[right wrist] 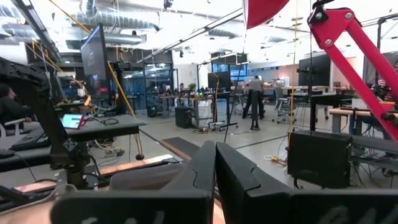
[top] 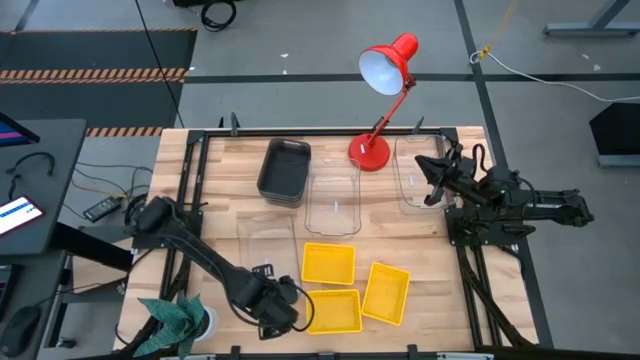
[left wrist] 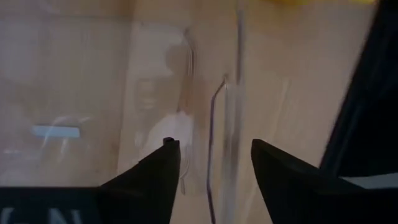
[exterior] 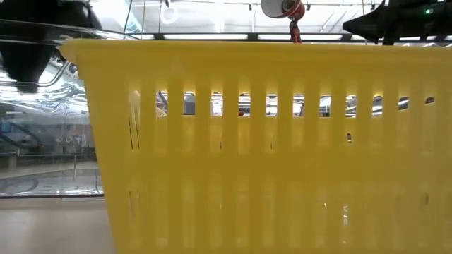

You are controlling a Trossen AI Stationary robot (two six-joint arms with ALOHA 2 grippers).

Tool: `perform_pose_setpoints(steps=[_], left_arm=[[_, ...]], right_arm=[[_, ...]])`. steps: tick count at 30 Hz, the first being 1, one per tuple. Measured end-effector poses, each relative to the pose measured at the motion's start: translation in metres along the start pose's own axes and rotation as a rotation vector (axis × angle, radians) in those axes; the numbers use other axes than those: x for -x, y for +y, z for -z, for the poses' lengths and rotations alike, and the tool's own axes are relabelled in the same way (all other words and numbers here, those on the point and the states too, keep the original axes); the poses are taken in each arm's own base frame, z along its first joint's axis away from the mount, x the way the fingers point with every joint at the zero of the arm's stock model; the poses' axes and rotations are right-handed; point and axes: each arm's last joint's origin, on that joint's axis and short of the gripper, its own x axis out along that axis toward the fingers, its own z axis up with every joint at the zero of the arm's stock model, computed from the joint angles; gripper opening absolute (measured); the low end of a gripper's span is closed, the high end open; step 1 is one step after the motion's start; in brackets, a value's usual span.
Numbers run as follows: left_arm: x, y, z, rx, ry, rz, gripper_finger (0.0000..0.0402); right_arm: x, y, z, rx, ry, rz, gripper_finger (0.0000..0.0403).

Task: Stack baskets by color
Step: Stack the bottom transparent bin on the middle transparent bin

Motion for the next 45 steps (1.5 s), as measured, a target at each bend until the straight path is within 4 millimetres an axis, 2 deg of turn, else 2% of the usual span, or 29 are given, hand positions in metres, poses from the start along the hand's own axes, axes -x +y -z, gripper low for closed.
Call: perform_pose_setpoints(steps=[9, 15, 16, 19, 24, 27, 32, 37, 45], left_arm=[[-0.029, 0.001, 0.002, -0.027, 0.093, -0.090, 0.0127], [-0.033, 0.003, 0.005, -0.041, 0.148, -0.108, 0.0020], [-0.032, 0.004, 0.005, -0.041, 0.155, -0.107, 0.0013], [-0.021, 0.006, 0.006, -0.037, 0.183, -0.107, 0.0012], [0.014, 0.006, 0.004, -0.033, 0.229, -0.180, 0.0006], [0.037, 0.006, 0.001, -0.040, 0.201, -0.242, 0.0006], [0.065, 0.003, -0.002, -0.087, 0.120, -0.307, 0.0005], [0.076, 0.007, -0.015, -0.190, -0.029, -0.391, 0.0005], [0.075, 0.036, -0.043, -0.260, -0.099, -0.553, 0.0005]], right_arm=[[0.000, 0.000, 0.000, -0.009, 0.003, 0.000, 0.0016], [0.000, 0.000, 0.000, -0.010, 0.004, 0.000, 0.0016], [0.000, 0.000, 0.000, -0.009, 0.004, 0.000, 0.0016], [0.000, 0.000, 0.000, -0.009, 0.004, 0.000, 0.0016], [0.000, 0.000, 0.000, -0.009, 0.004, 0.000, 0.0016], [0.000, 0.000, 0.000, -0.022, 0.004, 0.000, 0.0016], [0.000, 0.000, 0.001, -0.027, 0.006, -0.001, 0.0016], [0.000, 0.000, 0.001, -0.026, 0.006, -0.001, 0.0016], [0.000, 0.000, 0.001, -0.070, 0.011, -0.009, 0.0016]])
